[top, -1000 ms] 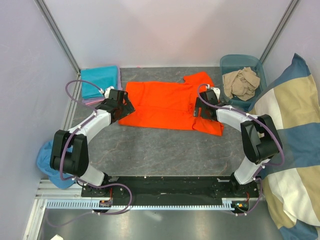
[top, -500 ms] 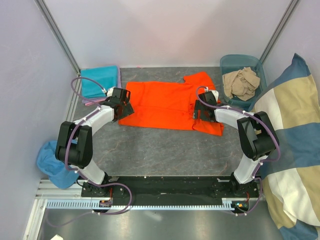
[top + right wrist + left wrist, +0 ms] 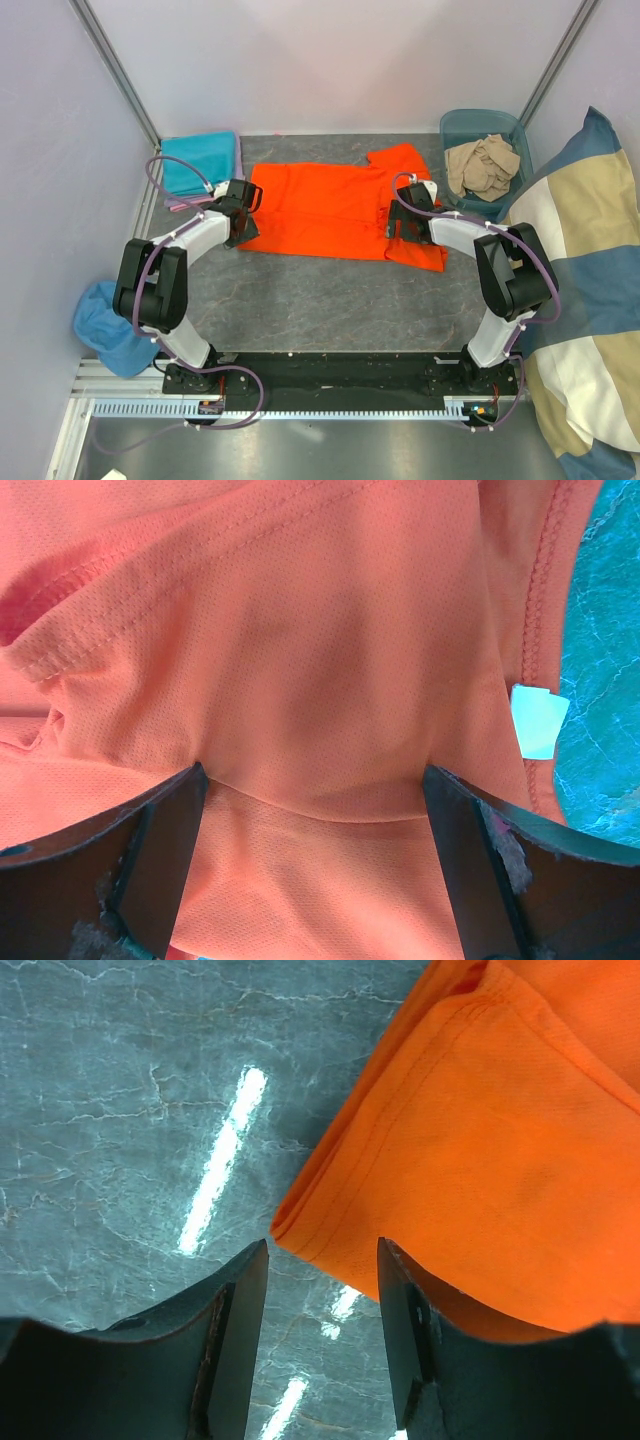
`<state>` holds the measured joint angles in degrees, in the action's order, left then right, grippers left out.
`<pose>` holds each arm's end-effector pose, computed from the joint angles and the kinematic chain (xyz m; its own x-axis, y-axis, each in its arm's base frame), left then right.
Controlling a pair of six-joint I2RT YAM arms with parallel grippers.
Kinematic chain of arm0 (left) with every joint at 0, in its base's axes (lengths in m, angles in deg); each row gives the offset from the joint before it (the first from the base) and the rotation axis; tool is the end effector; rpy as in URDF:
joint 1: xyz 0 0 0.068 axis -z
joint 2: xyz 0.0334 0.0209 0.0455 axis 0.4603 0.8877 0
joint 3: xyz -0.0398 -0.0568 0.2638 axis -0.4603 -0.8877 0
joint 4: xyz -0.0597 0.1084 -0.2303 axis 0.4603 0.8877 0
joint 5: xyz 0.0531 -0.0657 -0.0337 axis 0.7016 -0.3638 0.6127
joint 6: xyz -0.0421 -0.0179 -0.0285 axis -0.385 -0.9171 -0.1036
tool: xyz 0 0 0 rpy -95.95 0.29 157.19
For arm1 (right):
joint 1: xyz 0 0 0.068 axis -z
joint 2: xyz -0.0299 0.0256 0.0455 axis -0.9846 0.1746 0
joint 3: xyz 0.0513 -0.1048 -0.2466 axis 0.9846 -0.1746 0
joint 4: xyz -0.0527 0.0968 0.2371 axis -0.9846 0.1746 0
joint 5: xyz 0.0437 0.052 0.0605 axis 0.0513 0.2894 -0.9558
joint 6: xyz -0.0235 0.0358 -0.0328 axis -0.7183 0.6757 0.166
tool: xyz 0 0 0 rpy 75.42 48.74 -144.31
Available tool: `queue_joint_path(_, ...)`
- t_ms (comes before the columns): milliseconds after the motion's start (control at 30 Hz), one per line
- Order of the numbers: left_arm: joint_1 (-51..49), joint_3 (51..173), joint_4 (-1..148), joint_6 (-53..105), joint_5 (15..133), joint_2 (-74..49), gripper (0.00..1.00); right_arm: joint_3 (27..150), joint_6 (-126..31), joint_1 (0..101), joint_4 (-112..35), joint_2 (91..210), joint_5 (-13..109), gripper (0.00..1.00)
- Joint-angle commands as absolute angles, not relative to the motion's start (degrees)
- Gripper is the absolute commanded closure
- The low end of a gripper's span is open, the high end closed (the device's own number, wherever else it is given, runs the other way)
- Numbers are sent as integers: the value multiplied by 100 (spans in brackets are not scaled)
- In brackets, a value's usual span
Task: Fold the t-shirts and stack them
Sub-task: Fold the flattened tshirt in 1/3 of the way
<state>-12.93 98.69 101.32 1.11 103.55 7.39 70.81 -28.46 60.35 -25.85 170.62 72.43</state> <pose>0.3202 -0.0694 0.1838 -0.7300 -0.3864 -0.5637 -0.4541 0.8906 -0.0224 0.3340 0.1079 0.1564 -0.7841 0.1681 -0.5974 0.1927 0.9810 0.0230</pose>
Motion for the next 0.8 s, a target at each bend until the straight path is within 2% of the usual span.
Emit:
queue_joint_path(0, -1308, 9890, 10181, 196, 10699, 859, 45, 6959, -2821, 6034, -2485, 17314, 7002, 2)
queue_joint_path(333, -1317, 10145, 10173, 178, 10751, 1272, 46, 6950, -2856, 6043, -2467, 17306, 7002, 2)
queue_joint_path(400, -1317, 10171, 10181, 178, 10751, 1298, 51, 6942, -2864, 6043, -2467, 17297, 7020, 2)
queue_joint_path(467, -1317, 10206, 10181, 178, 10743, 1307, 53, 6933, -2864, 6043, -2467, 17297, 7011, 2)
queue_joint_path(767, -1326, 10321, 10199, 205, 10646, 868, 51, 6933, -2856, 6034, -2467, 17323, 7011, 2)
